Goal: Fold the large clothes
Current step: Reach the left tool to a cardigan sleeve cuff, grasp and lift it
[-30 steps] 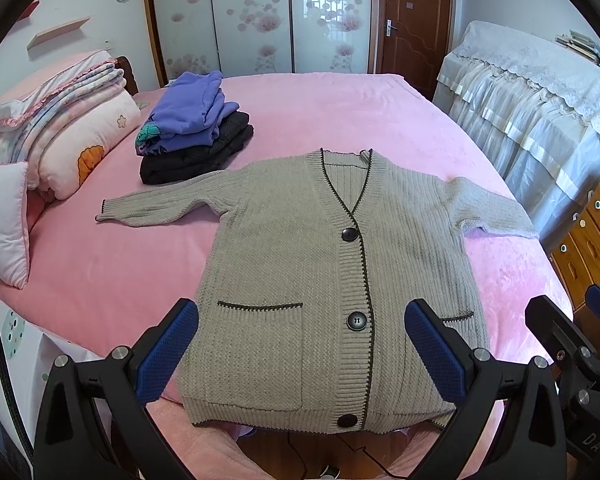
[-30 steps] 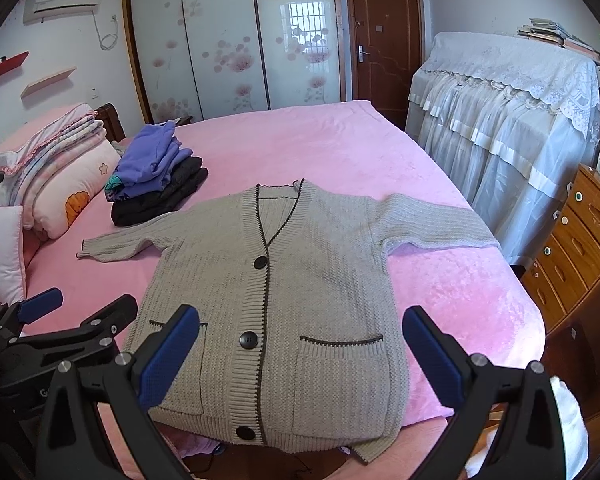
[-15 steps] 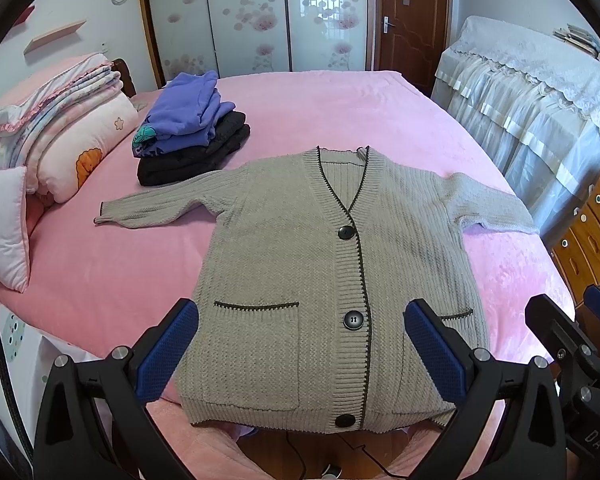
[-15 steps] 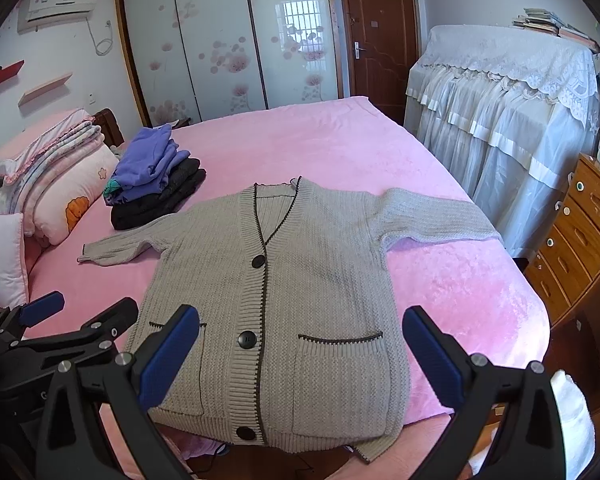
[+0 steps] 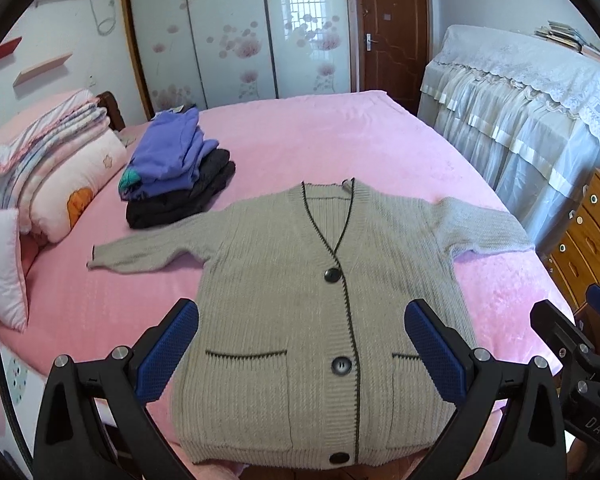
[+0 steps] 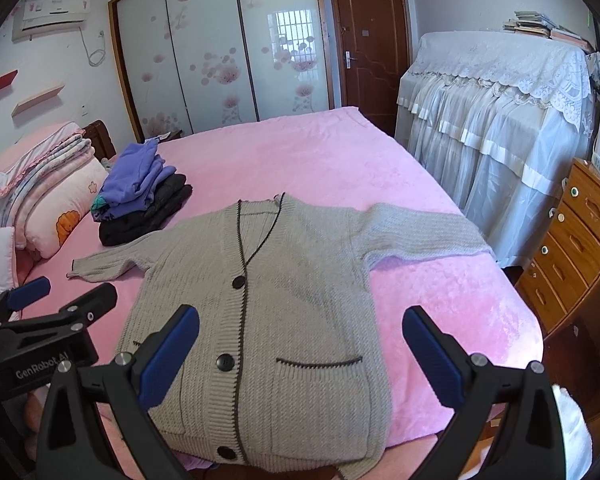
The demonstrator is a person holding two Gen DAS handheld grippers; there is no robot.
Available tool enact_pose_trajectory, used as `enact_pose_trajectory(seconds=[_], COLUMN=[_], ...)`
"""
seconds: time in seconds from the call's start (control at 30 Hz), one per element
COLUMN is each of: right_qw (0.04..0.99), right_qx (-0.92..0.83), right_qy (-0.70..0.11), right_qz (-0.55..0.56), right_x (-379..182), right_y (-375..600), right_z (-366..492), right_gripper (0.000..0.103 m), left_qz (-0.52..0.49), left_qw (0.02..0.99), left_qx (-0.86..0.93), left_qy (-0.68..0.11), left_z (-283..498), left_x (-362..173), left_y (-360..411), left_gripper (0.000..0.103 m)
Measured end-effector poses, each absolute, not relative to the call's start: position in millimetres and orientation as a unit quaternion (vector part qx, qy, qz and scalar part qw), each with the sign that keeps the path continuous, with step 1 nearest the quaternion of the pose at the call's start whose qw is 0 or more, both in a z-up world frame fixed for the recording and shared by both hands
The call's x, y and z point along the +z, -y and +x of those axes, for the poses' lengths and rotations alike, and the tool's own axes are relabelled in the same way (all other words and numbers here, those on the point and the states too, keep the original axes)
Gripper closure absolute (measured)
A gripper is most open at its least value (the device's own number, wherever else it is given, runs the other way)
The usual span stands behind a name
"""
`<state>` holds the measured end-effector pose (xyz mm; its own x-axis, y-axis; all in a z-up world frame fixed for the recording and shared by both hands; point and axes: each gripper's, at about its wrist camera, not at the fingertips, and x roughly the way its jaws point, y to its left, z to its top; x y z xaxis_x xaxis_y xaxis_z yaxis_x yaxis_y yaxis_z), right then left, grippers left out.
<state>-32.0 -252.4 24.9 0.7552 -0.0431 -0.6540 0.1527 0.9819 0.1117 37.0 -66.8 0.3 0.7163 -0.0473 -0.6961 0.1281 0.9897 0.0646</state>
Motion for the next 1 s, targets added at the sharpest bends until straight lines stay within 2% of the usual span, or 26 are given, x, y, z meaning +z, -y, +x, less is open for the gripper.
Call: enact_pose_trajectory(seconds=[0.27, 0.73, 1.0], right_qw=[0.943, 0.946, 0.923], right_qx=[-0.068, -0.165, -0.223], right_qy=[-0.316, -0.271, -0.288], right_qz=[0.074, 0.069, 0.123], right_x=[42.4, 59.6, 26.9], right_y=[284.0, 368.6, 475.8], right_z=[-6.9, 36.4, 76.4], right_gripper=[0.001, 0.001, 0.001], left_qz=[0.047, 0.078, 0.094], left_qw=[0.922, 0.947, 0.936], left_qx=[-0.084, -0.101, -0.146], left_qy=[-0.375, -0.296, -0.307], left_z=[76.4, 141.3, 206.0], left_x=[23.5, 62.3, 19.1], left_y=[98.3, 196.7, 297.3], left_gripper=[0.001, 0.001, 0.001])
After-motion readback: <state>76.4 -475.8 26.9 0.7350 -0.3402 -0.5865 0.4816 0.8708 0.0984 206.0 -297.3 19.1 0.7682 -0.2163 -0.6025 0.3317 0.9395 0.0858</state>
